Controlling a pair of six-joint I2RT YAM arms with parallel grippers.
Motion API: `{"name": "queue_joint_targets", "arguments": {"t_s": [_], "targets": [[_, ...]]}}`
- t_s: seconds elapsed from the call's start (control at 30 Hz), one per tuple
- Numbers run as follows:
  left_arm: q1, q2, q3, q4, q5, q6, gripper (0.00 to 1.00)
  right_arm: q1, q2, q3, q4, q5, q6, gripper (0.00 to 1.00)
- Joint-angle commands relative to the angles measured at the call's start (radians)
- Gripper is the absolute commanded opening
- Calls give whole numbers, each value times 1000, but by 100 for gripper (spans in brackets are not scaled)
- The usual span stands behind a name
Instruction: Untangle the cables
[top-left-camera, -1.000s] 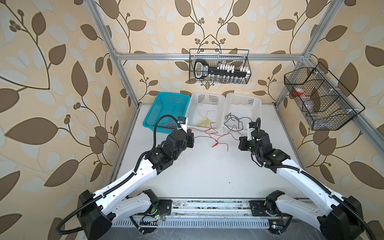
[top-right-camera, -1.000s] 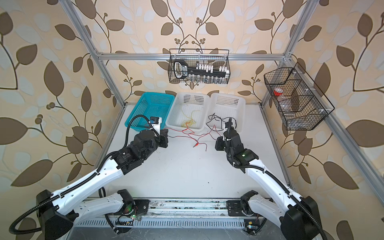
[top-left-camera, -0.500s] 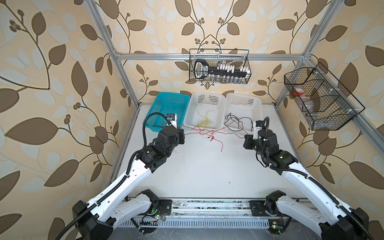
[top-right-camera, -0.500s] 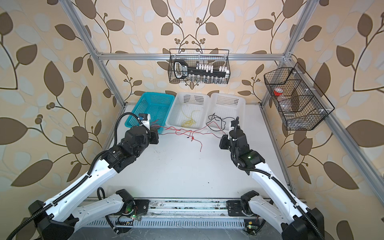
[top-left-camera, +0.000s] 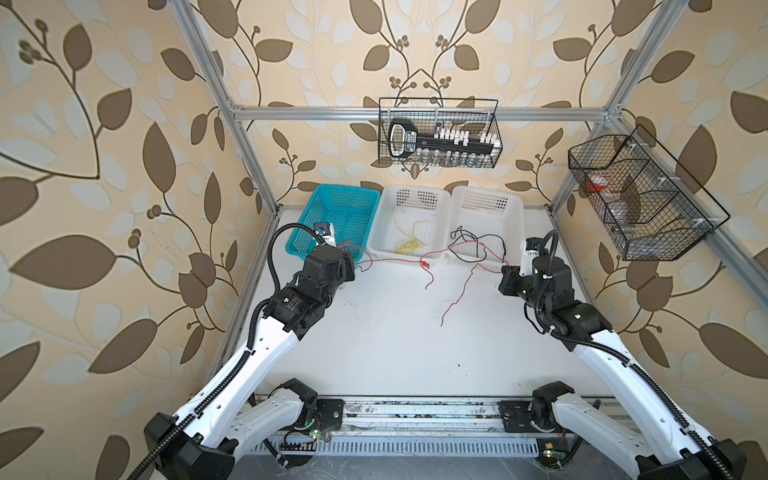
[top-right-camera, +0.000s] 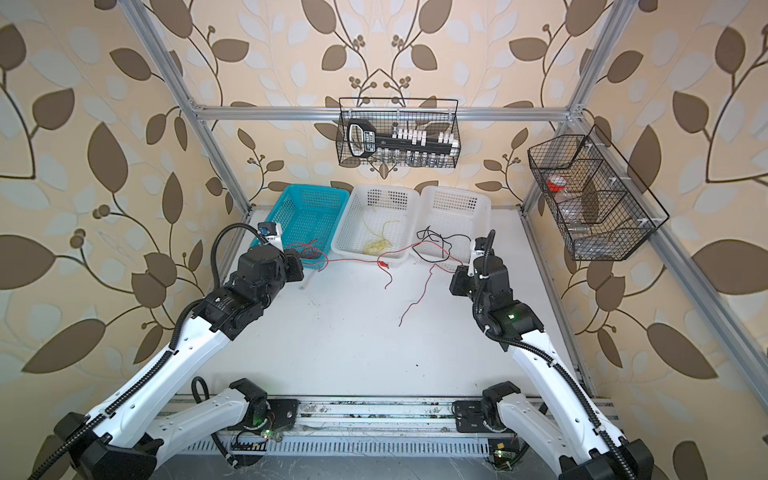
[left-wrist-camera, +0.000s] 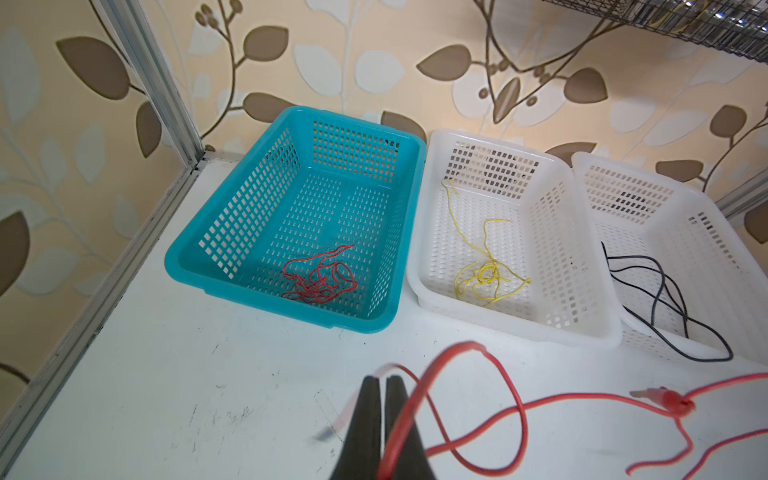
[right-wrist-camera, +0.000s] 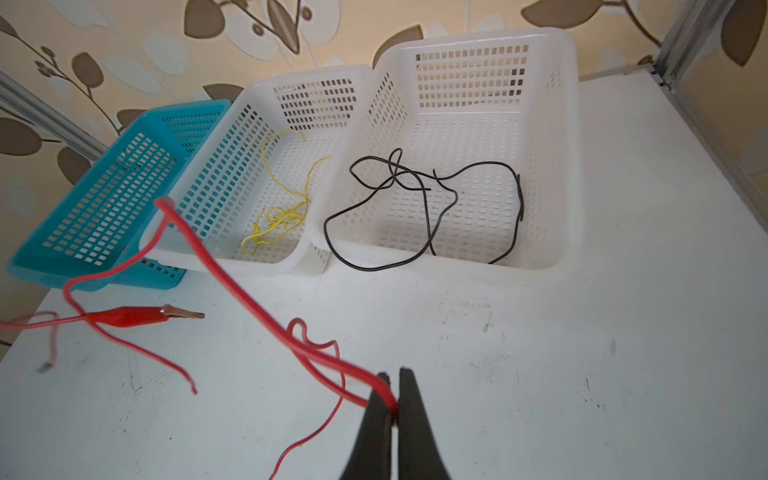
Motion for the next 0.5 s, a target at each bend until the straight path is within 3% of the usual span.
{"name": "queue_joint_targets", "arguments": {"t_s": [0.0,0.2,0.47], "targets": [[11,-30,21,55,31,-13,0,-4,8,43,22,-59,-21,0],[11,-15,7,123,181,-3,0,50,42,88,70,-168,-59,0],[11,58,11,216,473,17,0,306,183,288,87,-154,-174,0]]}}
